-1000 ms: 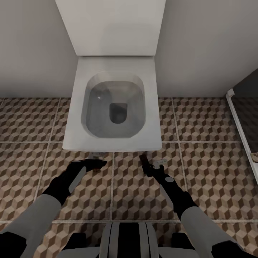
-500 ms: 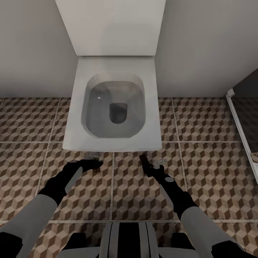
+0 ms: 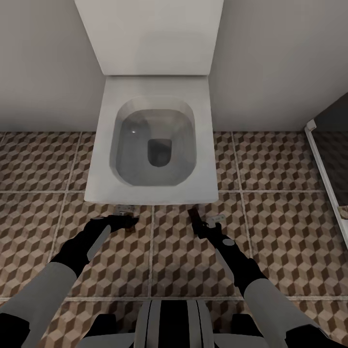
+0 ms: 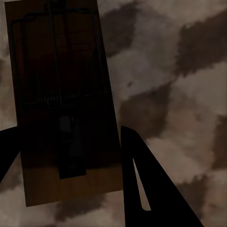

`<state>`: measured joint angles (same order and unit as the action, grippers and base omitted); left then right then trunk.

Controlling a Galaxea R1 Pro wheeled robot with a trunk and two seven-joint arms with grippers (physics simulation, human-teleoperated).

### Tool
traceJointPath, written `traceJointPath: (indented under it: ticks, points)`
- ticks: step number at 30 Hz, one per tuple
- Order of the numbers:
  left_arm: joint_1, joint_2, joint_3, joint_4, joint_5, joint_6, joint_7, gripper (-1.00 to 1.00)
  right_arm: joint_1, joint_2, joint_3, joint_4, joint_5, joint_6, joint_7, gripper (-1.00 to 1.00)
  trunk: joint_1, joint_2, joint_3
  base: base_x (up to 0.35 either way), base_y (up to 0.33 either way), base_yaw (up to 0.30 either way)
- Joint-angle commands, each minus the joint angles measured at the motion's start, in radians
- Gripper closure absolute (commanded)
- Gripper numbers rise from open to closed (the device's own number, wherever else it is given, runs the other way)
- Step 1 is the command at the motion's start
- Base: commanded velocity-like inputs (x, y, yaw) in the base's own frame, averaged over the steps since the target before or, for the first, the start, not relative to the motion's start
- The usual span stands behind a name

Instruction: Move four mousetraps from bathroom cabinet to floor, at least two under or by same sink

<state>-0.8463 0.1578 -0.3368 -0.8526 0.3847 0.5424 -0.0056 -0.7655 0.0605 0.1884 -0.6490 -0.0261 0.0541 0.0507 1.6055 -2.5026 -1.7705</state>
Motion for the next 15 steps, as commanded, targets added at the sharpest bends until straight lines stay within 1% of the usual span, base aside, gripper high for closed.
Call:
traceJointPath:
  ticks: [1,15]
  points:
    - [0.000,0.001,-0.002,-0.001,0.001,0.004,-0.001,-1.00,0.000,0.000,0.000,-0.002,-0.006,0.006,0.003,1.00,0.000,0.000,0.000,0.000,0.000,0.000]
    - [0.000,0.001,-0.002,0.000,0.001,0.004,-0.001,-1.00,0.000,-0.002,0.000,-0.002,-0.005,0.006,0.001,1.00,0.000,0.000,0.000,0.000,0.000,0.000]
